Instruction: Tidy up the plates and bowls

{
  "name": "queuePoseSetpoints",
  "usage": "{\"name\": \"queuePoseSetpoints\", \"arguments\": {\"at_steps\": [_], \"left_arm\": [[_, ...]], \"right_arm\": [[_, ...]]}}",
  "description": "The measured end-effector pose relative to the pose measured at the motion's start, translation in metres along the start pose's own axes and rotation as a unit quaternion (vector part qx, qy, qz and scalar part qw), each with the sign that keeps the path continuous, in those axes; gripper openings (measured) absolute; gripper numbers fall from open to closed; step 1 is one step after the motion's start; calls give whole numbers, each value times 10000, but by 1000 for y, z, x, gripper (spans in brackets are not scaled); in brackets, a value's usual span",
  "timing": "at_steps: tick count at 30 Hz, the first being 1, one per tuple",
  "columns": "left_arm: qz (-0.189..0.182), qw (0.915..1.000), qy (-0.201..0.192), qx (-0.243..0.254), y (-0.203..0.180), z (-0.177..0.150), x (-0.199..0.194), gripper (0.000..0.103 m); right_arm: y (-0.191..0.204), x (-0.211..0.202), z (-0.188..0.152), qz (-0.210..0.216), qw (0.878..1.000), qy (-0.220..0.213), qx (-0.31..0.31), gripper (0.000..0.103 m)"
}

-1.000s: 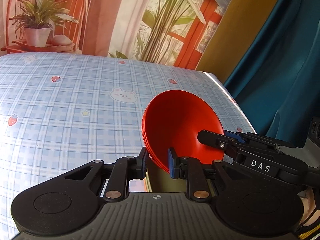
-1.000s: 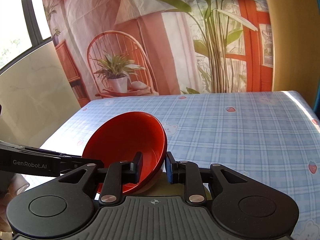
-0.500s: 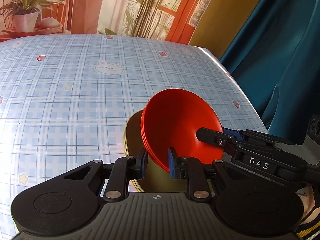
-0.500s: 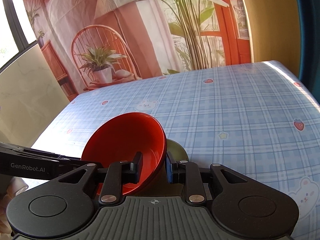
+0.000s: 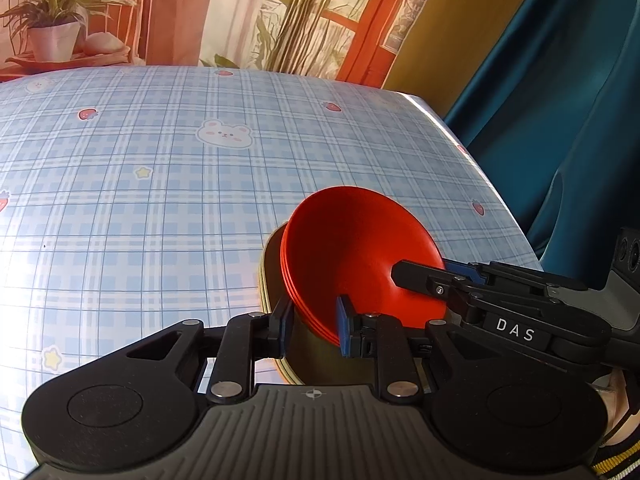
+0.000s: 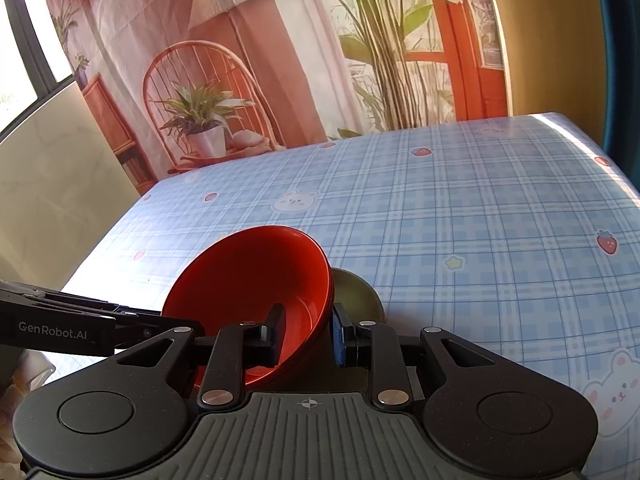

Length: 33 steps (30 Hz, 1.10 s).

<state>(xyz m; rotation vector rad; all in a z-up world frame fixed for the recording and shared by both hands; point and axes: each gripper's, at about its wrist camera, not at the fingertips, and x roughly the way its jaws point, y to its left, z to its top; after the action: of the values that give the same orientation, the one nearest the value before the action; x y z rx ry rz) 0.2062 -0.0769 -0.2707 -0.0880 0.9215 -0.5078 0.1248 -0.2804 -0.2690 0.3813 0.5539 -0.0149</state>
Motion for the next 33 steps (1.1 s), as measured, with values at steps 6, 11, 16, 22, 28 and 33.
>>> {"name": "queuePoseSetpoints", "arguments": {"at_steps": [6, 11, 16, 22, 28, 33], "left_arm": [[32, 10000, -62, -21, 7, -1, -4, 26], [89, 9999, -148, 7, 10, 1, -7, 26], [176, 9996, -238, 12, 10, 2, -12, 30], [438, 9974, -547, 158, 3, 4, -35, 48], [593, 9942, -857, 250, -6, 0, -66, 64], [735, 9901, -1129, 389, -16, -9, -98, 86]], "right_arm": [[4, 4, 1, 46, 10000, 44, -45, 23], [7, 7, 1, -11, 10000, 48, -82, 24], [8, 5, 2, -51, 10000, 35, -73, 25], [14, -13, 10, -169, 9996, -185, -132, 33], [25, -40, 15, -269, 9987, -372, -229, 51], [39, -72, 15, -408, 9972, -506, -380, 74]]}}
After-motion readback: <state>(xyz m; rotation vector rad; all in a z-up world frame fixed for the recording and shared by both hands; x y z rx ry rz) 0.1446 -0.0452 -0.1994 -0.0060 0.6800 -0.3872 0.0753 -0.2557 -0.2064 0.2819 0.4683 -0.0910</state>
